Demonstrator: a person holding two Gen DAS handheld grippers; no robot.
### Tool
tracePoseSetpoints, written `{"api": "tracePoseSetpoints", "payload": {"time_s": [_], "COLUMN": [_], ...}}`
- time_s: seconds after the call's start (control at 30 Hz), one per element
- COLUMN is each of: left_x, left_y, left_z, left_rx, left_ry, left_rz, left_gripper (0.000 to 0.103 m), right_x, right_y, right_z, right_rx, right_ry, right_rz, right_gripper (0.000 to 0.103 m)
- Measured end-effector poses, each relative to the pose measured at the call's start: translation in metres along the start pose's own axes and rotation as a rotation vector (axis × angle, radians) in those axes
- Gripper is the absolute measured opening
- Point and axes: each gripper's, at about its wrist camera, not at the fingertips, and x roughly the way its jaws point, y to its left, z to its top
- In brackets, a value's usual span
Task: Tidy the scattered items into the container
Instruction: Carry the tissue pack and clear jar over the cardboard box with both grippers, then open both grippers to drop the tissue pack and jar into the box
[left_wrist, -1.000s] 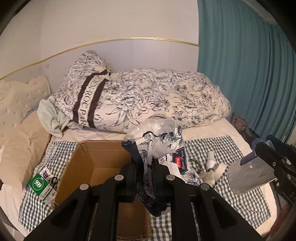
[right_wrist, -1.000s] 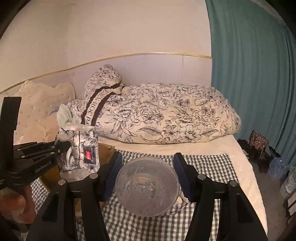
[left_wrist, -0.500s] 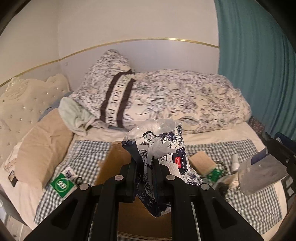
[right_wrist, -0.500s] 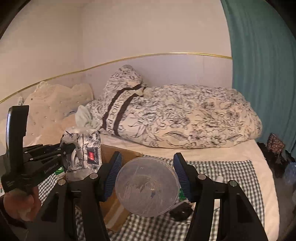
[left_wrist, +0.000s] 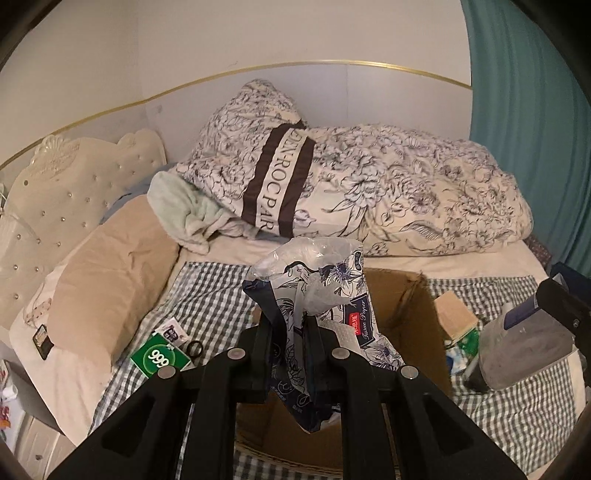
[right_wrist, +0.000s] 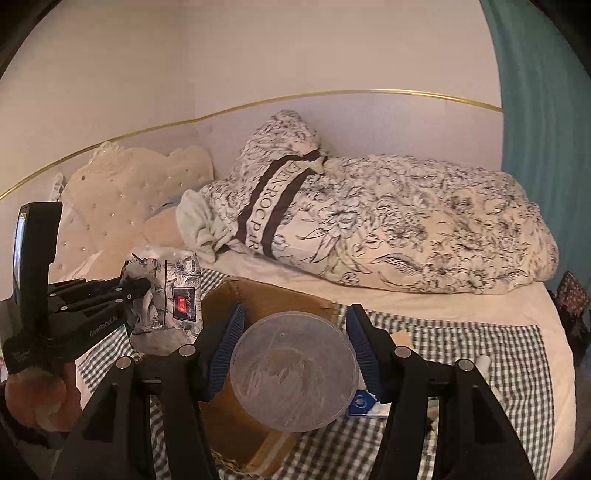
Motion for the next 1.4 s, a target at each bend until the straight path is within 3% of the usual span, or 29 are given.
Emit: {"api": "tracePoseSetpoints", "payload": {"time_s": [0.4,0.83,1.1,1.4], "left_x": [0.041,0.096,0.123,0.133], "left_y": [0.013,0.003,-0.001,-0.003], "left_z": [-0.013,-0.039,-0.061,-0.071], "left_rx": [-0.001,0.026,0.038,0.046], "left_ry": [0.120,0.295,0.403,0.456], "left_rz": [-0.027,-0.064,-0.082,-0.074], "left_gripper": [0.013,0.013,0.014,0.020], "right_x": [0.053,0.118,0.139,0.152], "right_y": [0.028,0.044,0.040,0.047], "right_z": [-0.011,-0.045,-0.063,-0.077], "right_rx": [-0.020,-0.036,-0.034,-0.057], "right_ry": [0.104,0.279,0.366,0.425], "right_rz": [0.047,0.060,0.054,0.049], "right_gripper": [0.058,0.058,0.058,0.058]}}
